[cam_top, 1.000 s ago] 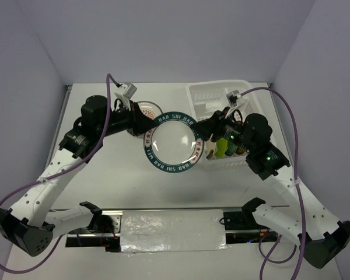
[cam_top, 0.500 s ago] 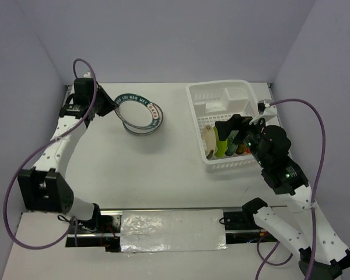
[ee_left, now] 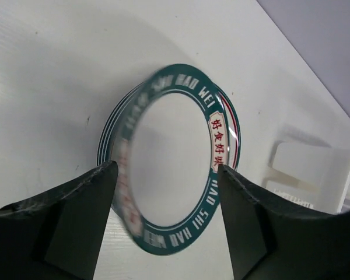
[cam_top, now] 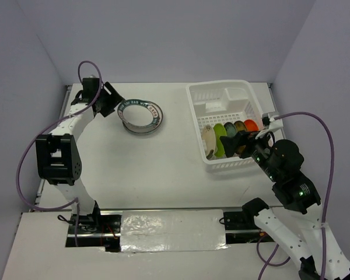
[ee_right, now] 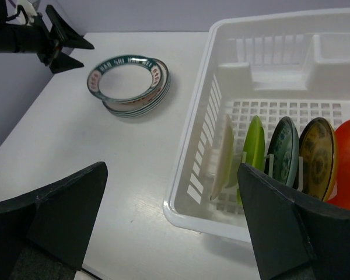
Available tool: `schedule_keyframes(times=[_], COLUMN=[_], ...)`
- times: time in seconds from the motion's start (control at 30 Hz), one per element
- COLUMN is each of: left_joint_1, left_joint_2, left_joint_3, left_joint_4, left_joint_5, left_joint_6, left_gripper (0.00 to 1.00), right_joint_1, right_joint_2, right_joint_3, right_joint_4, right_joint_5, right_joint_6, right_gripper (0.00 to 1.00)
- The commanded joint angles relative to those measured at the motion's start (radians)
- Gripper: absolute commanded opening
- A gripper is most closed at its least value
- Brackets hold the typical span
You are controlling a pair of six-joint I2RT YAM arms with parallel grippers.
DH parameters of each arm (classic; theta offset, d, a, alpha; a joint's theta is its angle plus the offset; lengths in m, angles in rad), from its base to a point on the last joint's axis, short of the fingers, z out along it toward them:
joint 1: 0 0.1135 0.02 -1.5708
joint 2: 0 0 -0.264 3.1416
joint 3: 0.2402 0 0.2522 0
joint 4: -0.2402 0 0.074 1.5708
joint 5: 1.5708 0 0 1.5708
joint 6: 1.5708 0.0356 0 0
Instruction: Unload the plates from the dish rack
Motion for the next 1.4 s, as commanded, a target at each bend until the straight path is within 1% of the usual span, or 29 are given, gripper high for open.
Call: schedule_keyframes(times=[0.0,0.07,0.1,0.13,0.2,0.27,0.33,0.4,0.53,0.6,0.67,0.73,0.8,0.83,0.87,0.93,0.97,1.0,1.03,1.07,1.1,1.17,1.2,1.23,1.27,1.3,1.33,1.37], left_joint_1=[0.011,0.000,-0.003,-0.006,-0.041,-0.047,-0.052,-0.052,-0.060,-0.057,-0.053,-0.055,-0.060,-0.061,-0.061,-0.061,-0.063,-0.073,-0.082,-0.096,-0.118,-0.142,-0.158,-0.159,-0.161,-0.161,-0.161,-0.161], left_joint_2=[-0.012,0.021,0.031,0.050,0.051,0.018,-0.024,-0.056,-0.142,-0.160,-0.144,-0.131,-0.163,-0.183,-0.206,-0.295,-0.330,-0.402,-0.438,-0.474,-0.546,-0.626,-0.672,-0.768,-0.819,-0.906,-0.939,-0.968], left_joint_3=[-0.050,-0.061,-0.061,-0.058,-0.062,-0.090,-0.101,-0.076,-0.050,-0.043,-0.008,0.010,0.000,-0.006,-0.007,-0.007,-0.010,-0.016,-0.024,-0.050,-0.067,-0.166,-0.214,-0.267,-0.376,-0.427,-0.513,-0.539], left_joint_4=[0.077,0.057,0.040,0.008,-0.015,-0.008,0.005,-0.029,-0.047,-0.052,-0.092,-0.131,-0.145,-0.164,-0.182,-0.239,-0.256,-0.273,-0.285,-0.305,-0.322,-0.327,-0.316,-0.305,-0.293,-0.265,-0.256,-0.253], left_joint_5=[0.051,0.073,0.070,0.059,0.044,0.034,0.039,0.048,0.061,0.032,0.021,0.031,0.031,0.025,0.018,-0.002,-0.007,-0.010,-0.024,-0.033,-0.042,-0.088,-0.097,-0.141,-0.210,-0.238,-0.255,-0.280], left_joint_6=[-0.038,-0.038,-0.032,-0.026,-0.013,-0.010,-0.006,0.002,0.040,0.060,0.073,0.089,0.092,0.096,0.109,0.140,0.181,0.206,0.235,0.294,0.322,0.377,0.385,0.390,0.386,0.387,0.389,0.389], left_gripper=[0.82,0.87,0.95,1.00,0.99,1.00,0.99,1.00,0.99,1.00,0.99,0.99,1.00,1.00,0.99,1.00,0.99,0.99,1.00,1.00,1.00,1.00,1.00,1.00,0.99,0.99,1.00,1.00], right_joint_1=[-0.002,0.000,0.001,0.001,0.009,0.030,0.050,0.084,0.135,0.152,0.152,0.152,0.152,0.150,0.150,0.150,0.152,0.149,0.150,0.153,0.153,0.159,0.162,0.165,0.185,0.196,0.208,0.216], right_joint_2=[0.056,0.110,0.127,0.144,0.188,0.219,0.254,0.283,0.338,0.349,0.343,0.305,0.273,0.256,0.237,0.256,0.318,0.355,0.390,0.423,0.476,0.518,0.535,0.562,0.572,0.581,0.604,0.619], right_joint_3=[-0.004,-0.009,-0.014,-0.017,-0.021,-0.011,0.002,0.017,0.058,0.068,0.059,0.023,-0.024,-0.043,-0.067,-0.040,0.032,0.066,0.100,0.149,0.164,0.209,0.219,0.230,0.233,0.235,0.238,0.246], right_joint_4=[-0.026,-0.034,-0.033,-0.031,-0.031,-0.046,-0.051,-0.052,-0.060,-0.051,-0.022,0.073,0.165,0.191,0.217,0.169,0.118,0.022,-0.015,-0.049,-0.083,-0.111,-0.131,-0.135,-0.132,-0.129,-0.131,-0.137], right_joint_5=[-0.011,-0.029,-0.029,-0.026,0.037,0.133,0.188,0.260,0.325,0.325,0.269,0.177,0.100,0.044,0.052,0.118,0.200,0.224,0.254,0.294,0.313,0.339,0.362,0.373,0.380,0.411,0.426,0.440], right_joint_6=[-0.025,-0.008,-0.003,0.000,-0.003,-0.006,-0.002,0.007,0.020,0.027,0.047,0.070,0.084,0.042,0.026,0.026,0.024,0.018,0.017,0.021,0.020,0.029,0.032,0.043,0.043,0.046,0.049,0.050], right_gripper=[1.00,1.00,1.00,1.00,1.00,1.00,1.00,1.00,1.00,1.00,1.00,1.00,1.00,1.00,1.00,1.00,1.00,1.00,1.00,1.00,0.94,0.87,0.77,0.72,0.68,0.61,0.58,0.56])
